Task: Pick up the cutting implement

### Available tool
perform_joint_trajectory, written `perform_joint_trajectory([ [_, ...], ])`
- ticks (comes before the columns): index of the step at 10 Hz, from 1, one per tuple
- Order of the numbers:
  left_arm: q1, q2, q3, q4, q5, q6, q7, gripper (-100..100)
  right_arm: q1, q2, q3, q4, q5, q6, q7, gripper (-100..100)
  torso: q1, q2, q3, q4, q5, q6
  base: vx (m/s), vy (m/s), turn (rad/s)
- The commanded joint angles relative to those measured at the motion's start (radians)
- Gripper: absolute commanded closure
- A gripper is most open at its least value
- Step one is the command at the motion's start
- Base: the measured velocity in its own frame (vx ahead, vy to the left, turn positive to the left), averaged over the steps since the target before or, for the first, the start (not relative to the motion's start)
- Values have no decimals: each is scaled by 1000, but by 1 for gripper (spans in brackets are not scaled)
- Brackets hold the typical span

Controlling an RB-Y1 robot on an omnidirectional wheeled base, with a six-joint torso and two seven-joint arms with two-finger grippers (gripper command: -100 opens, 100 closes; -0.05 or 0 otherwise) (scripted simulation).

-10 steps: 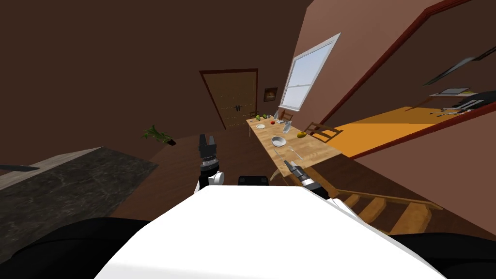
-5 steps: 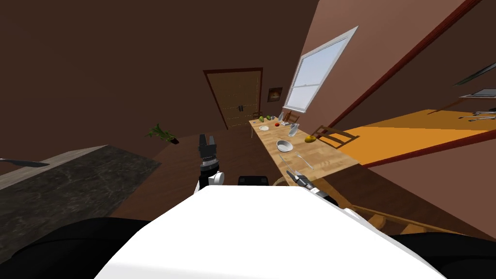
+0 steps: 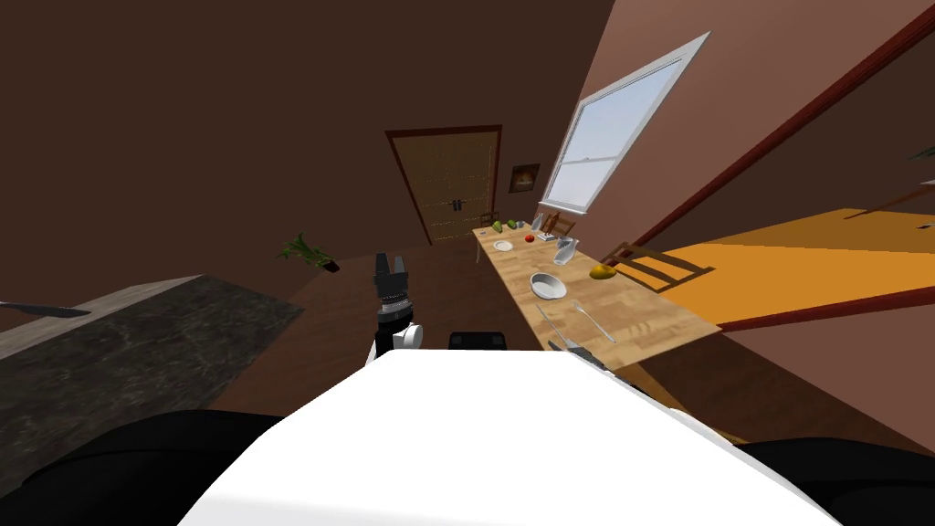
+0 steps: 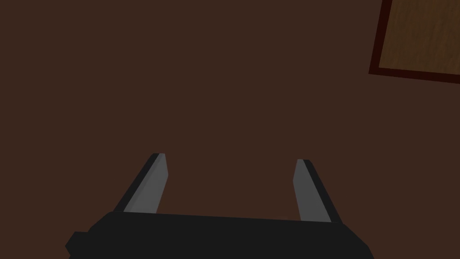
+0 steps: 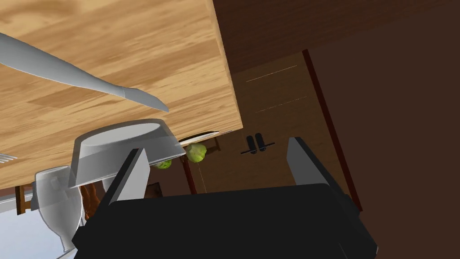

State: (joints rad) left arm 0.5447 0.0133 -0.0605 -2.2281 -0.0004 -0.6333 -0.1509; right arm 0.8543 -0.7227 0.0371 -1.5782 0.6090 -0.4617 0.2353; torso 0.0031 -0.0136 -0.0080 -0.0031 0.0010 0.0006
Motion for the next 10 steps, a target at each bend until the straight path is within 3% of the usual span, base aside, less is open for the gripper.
perform_joint_trajectory([
  [1,0,0,0,0,0,0,0,0,-11,-24,12,40,8,-2,6,-100,0,0,0,0,0,0,149,27,-3],
  [6,0,0,0,0,0,0,0,0,7,-141,91,145,52,36,24,-100,-1,5,3,1,0,0,154,8,14],
  [8,0,0,0,0,0,0,0,0,7,-141,91,145,52,36,24,-100,-1,6,3,1,0,0,88,16,2],
  [10,0,0,0,0,0,0,0,0,13,-191,130,188,68,53,30,-100,-2,10,6,2,0,0,115,9,-1],
])
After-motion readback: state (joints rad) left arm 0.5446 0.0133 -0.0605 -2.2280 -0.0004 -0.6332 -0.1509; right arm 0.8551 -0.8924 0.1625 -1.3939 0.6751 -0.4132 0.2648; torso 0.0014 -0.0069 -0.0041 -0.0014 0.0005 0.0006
